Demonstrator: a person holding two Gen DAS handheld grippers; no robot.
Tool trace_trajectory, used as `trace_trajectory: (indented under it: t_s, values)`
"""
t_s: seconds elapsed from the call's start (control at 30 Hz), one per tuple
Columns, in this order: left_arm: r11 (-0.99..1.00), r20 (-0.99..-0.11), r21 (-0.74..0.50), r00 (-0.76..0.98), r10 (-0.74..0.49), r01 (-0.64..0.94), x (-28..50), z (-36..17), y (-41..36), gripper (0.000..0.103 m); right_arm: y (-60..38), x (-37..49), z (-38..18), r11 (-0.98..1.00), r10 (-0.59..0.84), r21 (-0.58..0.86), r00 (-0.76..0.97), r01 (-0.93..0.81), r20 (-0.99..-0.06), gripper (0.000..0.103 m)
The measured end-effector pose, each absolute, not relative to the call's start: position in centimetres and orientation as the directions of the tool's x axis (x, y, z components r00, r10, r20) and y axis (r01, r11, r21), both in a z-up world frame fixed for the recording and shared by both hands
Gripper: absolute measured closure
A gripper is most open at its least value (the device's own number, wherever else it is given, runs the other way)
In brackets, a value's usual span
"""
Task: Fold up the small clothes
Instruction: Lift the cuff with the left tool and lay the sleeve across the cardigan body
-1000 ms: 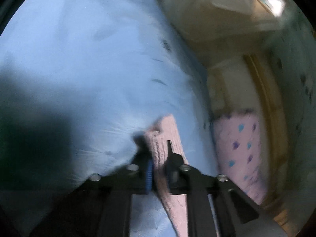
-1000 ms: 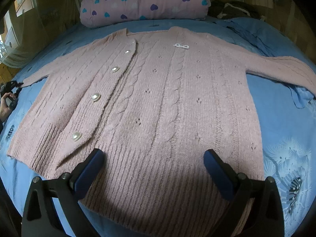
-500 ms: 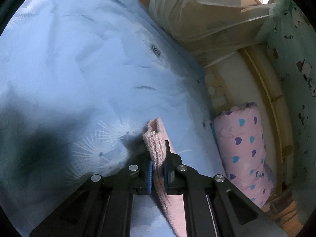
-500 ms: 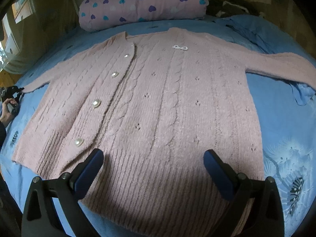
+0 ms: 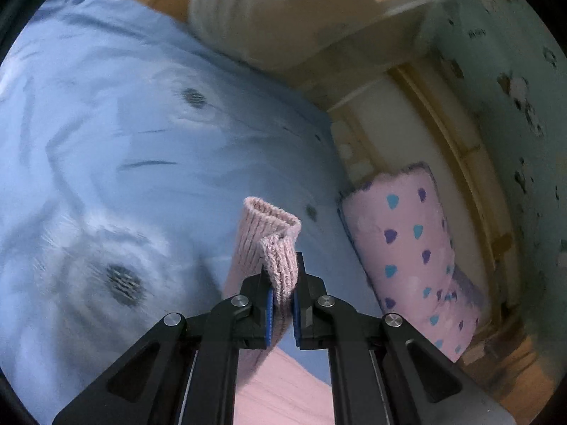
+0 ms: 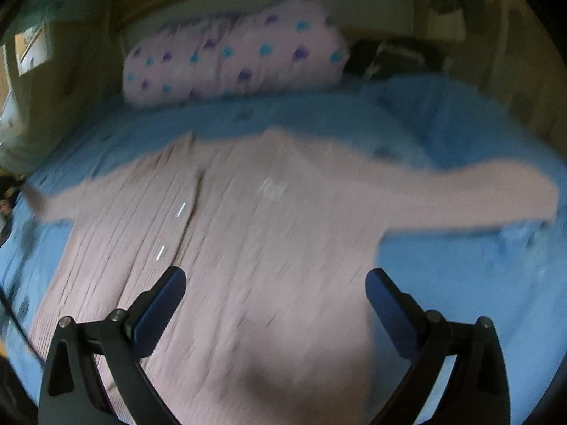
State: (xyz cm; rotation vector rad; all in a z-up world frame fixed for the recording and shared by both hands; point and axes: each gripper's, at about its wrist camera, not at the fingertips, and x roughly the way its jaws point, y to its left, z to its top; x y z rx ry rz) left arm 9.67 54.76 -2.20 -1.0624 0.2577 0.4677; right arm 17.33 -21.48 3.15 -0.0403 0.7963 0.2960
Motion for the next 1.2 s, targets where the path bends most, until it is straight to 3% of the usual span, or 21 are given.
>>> trace_trajectory:
  t_s: [0.13, 0.37, 0.5, 0.7, 0.87, 1.2]
  values:
    - [0.506, -0.395, -0.741, 0.896, 0.203, -0.442, 12.2, 1.3, 51.0, 0.101, -24.6, 20.4, 6.3, 0.979, 0.181, 0.049, 0.747, -0.196, -0.64, 0.0]
    - [0.578, -0.314, -0.762, 0.947, 0.063, -0.291, 17.3, 5.3, 42.8, 0.101, -29.2, 22.2, 8.8, 0.981, 0.186, 0.161, 0.783, -0.11, -0.594, 0.0]
    - [0.63, -0.326, -0.738, 0.945, -0.02, -0.241, 20.8, 6.9, 37.4, 0.101, -30.4, 23.4, 9.8, 0.989, 0.134, 0.134, 0.802, -0.068, -0.583, 0.0]
    - [0.668, -0.344, -0.719, 0.933, -0.106, -0.19, 24.7, 8.1, 30.6, 0.101, -31.9, 24.5, 9.9, 0.96, 0.197, 0.278, 0.78, -0.031, -0.594, 0.0]
    - [0.705, -0.366, -0.693, 0.916, -0.163, -0.152, 26.5, 8.5, 25.4, 0.101, -31.9, 25.0, 10.5, 0.971, 0.163, 0.239, 0.783, -0.019, -0.6, 0.0]
    - [0.743, -0.359, -0.666, 0.902, -0.239, -0.069, 28.7, 7.5, 15.2, 0.101, -33.8, 24.9, 10.9, 0.94, 0.195, 0.34, 0.781, 0.023, -0.593, 0.0]
